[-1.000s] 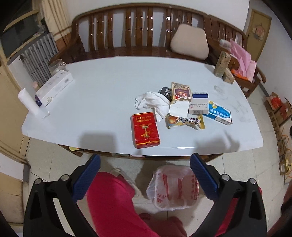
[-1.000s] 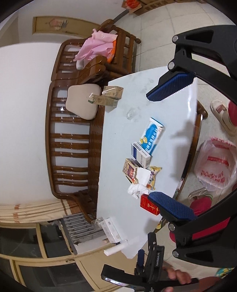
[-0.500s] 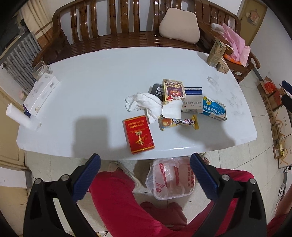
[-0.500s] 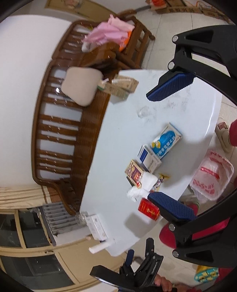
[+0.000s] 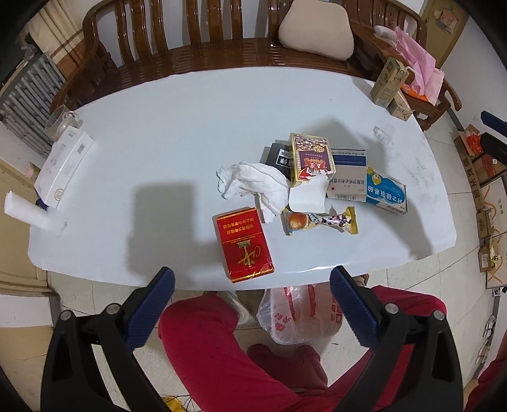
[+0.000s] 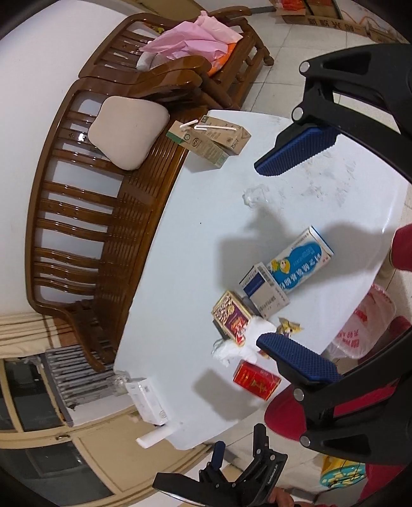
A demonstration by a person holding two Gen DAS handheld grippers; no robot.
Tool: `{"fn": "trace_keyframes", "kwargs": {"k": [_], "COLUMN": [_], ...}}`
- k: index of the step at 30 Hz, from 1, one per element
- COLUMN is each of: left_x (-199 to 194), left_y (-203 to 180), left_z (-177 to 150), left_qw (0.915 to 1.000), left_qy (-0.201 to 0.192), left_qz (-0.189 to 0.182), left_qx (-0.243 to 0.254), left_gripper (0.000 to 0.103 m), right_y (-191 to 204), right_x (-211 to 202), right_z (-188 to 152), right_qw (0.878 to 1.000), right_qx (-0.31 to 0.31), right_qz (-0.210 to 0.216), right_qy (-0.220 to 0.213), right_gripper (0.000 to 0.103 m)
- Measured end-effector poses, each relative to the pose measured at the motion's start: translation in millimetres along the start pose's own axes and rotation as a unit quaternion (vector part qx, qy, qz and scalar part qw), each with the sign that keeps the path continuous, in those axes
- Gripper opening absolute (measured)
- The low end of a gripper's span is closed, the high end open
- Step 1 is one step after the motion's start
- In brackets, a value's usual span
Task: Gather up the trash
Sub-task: 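Reach the left tool to the red box while the right tool reaches the clear cup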
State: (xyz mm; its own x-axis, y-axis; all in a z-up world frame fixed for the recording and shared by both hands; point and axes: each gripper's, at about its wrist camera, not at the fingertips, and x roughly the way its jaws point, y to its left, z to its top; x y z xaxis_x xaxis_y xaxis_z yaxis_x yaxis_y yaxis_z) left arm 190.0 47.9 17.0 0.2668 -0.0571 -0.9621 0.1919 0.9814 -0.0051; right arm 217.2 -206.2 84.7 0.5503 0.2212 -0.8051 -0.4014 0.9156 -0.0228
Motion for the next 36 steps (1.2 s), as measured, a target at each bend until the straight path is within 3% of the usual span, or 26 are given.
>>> {"fn": "trace_keyframes", "kwargs": {"k": [16,28,32,36], "left_x": [80.7,120.3,132.2,141.5], "left_y": [-1.8,9.2,13.6,20.2], "left_z": [14.6,10.4,9.5,9.2], "left_qw": [0.9967,0.9937,0.9930,0.9923], "left_qy": [0.078,0.105,0.111,0.114], "left_qz": [-0.007,-0.002,-0.005,-0.005], "left_qx": [-0.021,-0.039,-0.041,-0.049], "left_gripper": [0.096,0.096,0.096,0.096], "right_y": [-27.2,-50.0,-56.5,-65.3], "right_x": [95.9,165.9,194.0,219.6], "right_z": [8.8,7.2,5.2,1.8], "right_qw": [0.994,0.985,0.980,0.976], "right_qx": [-0.044,-0.069,-0.080,-0.076], "right_qz": [0.024,0.017,0.012,0.011], "right_qy": [0.095,0.157,0.181,0.203], "right_gripper": [0.097,0.097,0.088,0.088]}}
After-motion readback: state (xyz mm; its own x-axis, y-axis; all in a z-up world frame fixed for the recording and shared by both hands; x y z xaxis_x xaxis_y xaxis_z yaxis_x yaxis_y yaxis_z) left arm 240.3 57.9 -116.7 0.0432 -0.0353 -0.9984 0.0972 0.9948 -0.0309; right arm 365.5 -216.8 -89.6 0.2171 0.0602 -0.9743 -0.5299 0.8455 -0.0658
